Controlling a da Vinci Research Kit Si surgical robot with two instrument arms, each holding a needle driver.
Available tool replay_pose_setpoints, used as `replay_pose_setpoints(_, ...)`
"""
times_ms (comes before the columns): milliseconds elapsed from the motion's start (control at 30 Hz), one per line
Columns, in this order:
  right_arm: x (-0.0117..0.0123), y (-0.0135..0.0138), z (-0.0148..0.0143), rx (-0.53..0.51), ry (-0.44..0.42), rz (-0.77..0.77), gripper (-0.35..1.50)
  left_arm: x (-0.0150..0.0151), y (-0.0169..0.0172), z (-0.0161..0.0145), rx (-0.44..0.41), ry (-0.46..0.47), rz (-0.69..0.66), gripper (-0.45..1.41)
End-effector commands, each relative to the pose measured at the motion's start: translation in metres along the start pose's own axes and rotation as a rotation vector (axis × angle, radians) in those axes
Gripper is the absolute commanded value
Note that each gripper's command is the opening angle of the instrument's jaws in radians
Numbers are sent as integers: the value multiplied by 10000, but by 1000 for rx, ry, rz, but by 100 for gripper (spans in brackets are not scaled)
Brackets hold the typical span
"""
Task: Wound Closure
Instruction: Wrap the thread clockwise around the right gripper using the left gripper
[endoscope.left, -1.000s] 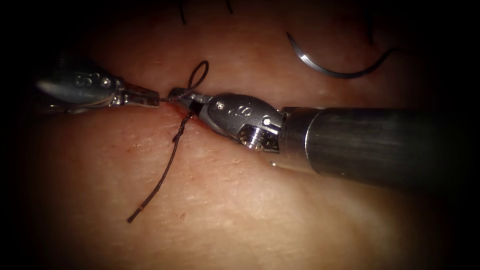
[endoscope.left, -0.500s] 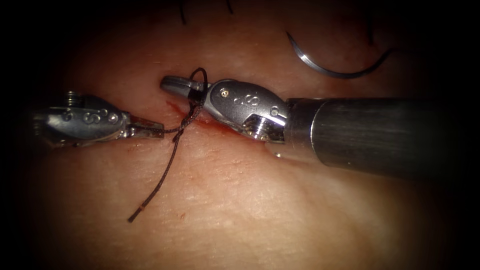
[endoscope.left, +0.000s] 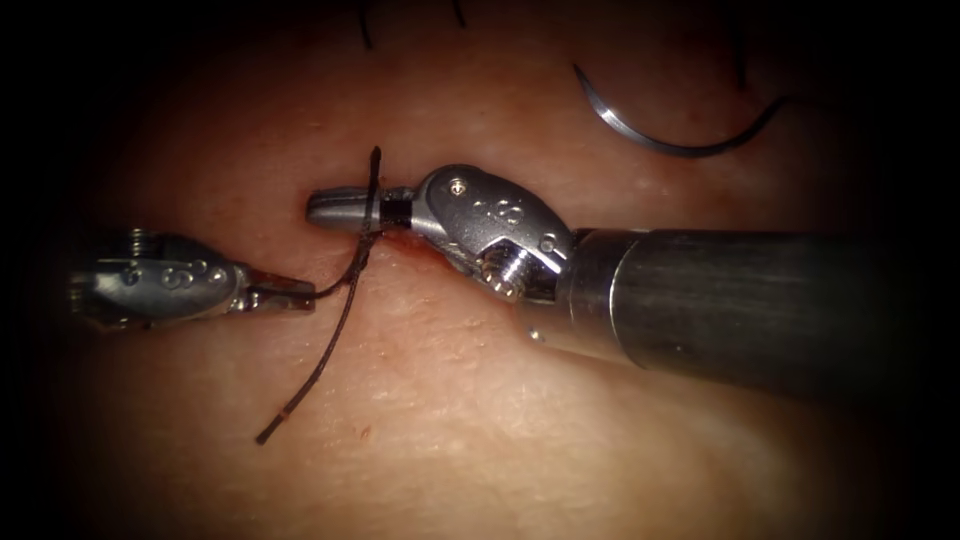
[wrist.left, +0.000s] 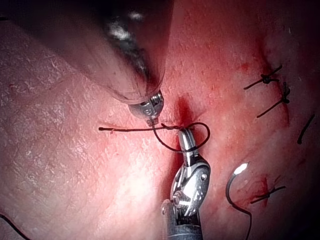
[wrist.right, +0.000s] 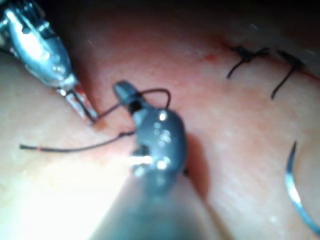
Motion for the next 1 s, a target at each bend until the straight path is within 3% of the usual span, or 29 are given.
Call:
replay_pose_setpoints(33, -5, 0, 7, 24, 4, 8, -35, -5, 3, 10, -2, 1, -3, -45)
replay_pose_setpoints(667, -10, -7, 21, 204, -17, 30, -35, -2, 7, 24, -19, 15, -1, -45)
replay_pose_setpoints(733, -10, -7, 23, 236, -16, 28, -1, -2, 7, 24, -20, 15, -1, -45)
replay_pose_setpoints(800, -10, -8, 25, 266, -30, 26, 15, -2, 6, 24, -22, 16, 1, -45)
replay_pose_setpoints(1000, -10, -12, 34, 370, -71, 15, 46, -1, 1, 23, -27, 17, 1, -45)
